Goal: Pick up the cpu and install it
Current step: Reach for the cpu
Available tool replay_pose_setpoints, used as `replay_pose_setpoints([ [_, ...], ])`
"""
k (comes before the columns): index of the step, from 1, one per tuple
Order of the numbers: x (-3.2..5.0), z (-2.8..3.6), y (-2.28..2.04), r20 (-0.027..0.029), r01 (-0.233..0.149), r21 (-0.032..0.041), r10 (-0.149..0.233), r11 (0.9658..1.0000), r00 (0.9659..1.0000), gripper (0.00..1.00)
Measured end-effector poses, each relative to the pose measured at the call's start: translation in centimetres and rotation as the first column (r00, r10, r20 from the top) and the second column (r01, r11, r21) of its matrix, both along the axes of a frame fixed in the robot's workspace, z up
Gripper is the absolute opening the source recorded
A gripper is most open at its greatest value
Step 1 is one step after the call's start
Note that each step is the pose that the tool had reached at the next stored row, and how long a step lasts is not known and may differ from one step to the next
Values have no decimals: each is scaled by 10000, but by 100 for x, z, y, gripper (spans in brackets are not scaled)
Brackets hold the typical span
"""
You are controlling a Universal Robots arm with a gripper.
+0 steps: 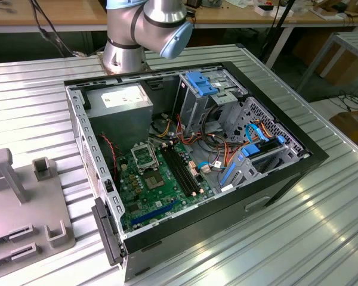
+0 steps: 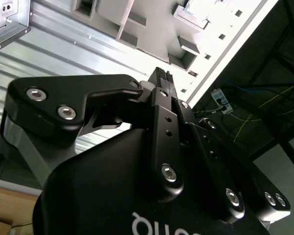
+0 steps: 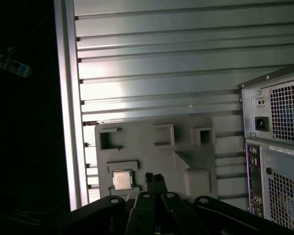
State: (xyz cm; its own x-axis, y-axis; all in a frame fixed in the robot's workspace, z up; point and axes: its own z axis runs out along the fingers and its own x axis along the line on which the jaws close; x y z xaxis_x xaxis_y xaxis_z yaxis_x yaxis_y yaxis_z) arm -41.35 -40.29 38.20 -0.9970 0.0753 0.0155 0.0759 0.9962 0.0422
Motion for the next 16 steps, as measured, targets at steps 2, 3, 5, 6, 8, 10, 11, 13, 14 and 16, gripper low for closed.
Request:
replay_pose_setpoints([
  [2,-27,-5,-2,-14,0,0,0,10000,10000,11],
  [3,-46,-8,-3,-26,0,0,0,10000,10000,11],
  [5,-72,-13,-4,-42,0,-1,0,10000,10000,11],
  [6,-97,-18,-4,-54,0,0,0,10000,10000,11],
  [8,-122,-22,-5,-67,0,0,0,10000,10000,11],
  [10,-154,-27,-6,-82,0,0,0,10000,10000,11],
  [11,-164,-29,-6,-88,0,0,0,10000,10000,11],
  [13,-188,-33,-6,-104,0,0,0,10000,9999,11],
  [14,-201,-36,-6,-110,0,0,0,10000,9999,11],
  [16,-249,-44,-9,-113,0,0,0,10000,9999,11],
])
